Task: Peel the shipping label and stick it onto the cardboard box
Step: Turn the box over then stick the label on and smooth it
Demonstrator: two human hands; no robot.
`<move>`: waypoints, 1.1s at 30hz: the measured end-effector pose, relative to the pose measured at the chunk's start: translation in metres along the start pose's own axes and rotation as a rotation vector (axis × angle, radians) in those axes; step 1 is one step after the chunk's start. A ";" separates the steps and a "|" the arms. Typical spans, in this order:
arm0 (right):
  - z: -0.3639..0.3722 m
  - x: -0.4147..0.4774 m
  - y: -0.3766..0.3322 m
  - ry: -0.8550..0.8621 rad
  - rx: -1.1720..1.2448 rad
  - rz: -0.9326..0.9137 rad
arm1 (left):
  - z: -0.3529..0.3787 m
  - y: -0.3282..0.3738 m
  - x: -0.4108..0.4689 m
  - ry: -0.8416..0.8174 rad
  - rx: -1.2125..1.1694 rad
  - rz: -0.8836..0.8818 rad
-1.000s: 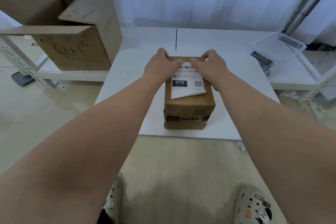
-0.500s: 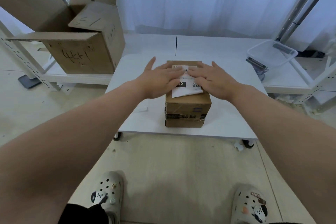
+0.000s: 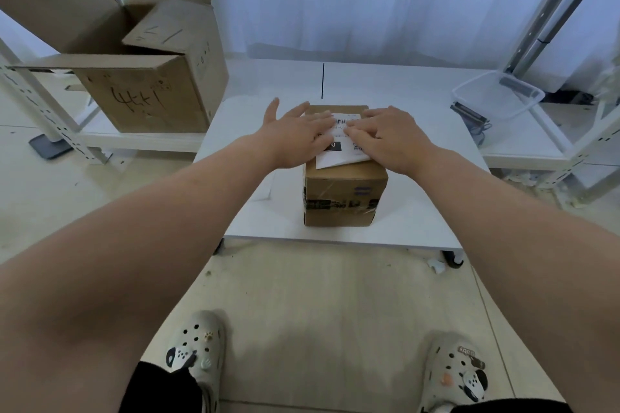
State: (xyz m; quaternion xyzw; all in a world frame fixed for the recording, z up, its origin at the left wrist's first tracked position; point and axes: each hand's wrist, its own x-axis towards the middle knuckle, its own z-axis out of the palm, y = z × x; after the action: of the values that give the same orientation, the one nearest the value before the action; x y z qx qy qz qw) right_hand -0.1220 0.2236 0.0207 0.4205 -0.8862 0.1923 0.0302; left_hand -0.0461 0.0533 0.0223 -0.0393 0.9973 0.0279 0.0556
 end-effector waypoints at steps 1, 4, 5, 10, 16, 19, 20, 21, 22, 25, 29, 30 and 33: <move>0.000 0.000 -0.001 -0.001 0.026 0.011 | 0.000 0.001 0.002 0.010 -0.005 -0.016; 0.002 -0.001 -0.002 0.012 0.150 0.074 | -0.001 0.006 0.005 0.052 -0.013 -0.053; 0.002 -0.001 -0.002 0.019 0.174 0.085 | -0.001 0.007 0.007 0.063 -0.021 -0.065; 0.004 0.002 -0.002 0.019 0.211 0.128 | -0.001 0.005 0.016 0.075 -0.075 -0.129; 0.001 -0.001 -0.002 -0.015 0.230 0.178 | -0.002 0.004 0.004 0.141 -0.118 0.022; 0.000 -0.001 -0.004 -0.029 0.259 0.207 | -0.002 -0.004 -0.005 0.139 -0.123 0.087; 0.000 -0.001 -0.005 -0.027 0.264 0.214 | -0.002 -0.009 -0.007 0.142 -0.113 0.070; 0.000 -0.001 -0.005 -0.025 0.266 0.218 | 0.000 -0.014 -0.008 0.146 -0.103 0.042; 0.001 -0.001 -0.005 -0.022 0.264 0.218 | 0.000 -0.018 -0.008 0.148 -0.092 0.012; 0.002 0.000 -0.007 -0.024 0.241 0.209 | 0.001 -0.014 -0.004 0.135 -0.061 -0.058; 0.003 0.001 -0.008 -0.028 0.198 0.218 | 0.003 0.008 0.005 0.104 -0.098 -0.085; 0.002 0.000 -0.008 -0.026 0.194 0.223 | 0.003 0.008 0.006 0.094 -0.108 -0.085; 0.001 -0.006 -0.011 -0.016 0.209 0.236 | 0.002 -0.010 0.003 0.083 -0.047 -0.116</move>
State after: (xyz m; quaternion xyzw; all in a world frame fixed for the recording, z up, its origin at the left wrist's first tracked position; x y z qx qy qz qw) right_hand -0.1098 0.2218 0.0222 0.3157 -0.9049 0.2823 -0.0436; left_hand -0.0482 0.0435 0.0196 -0.0993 0.9939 0.0464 0.0148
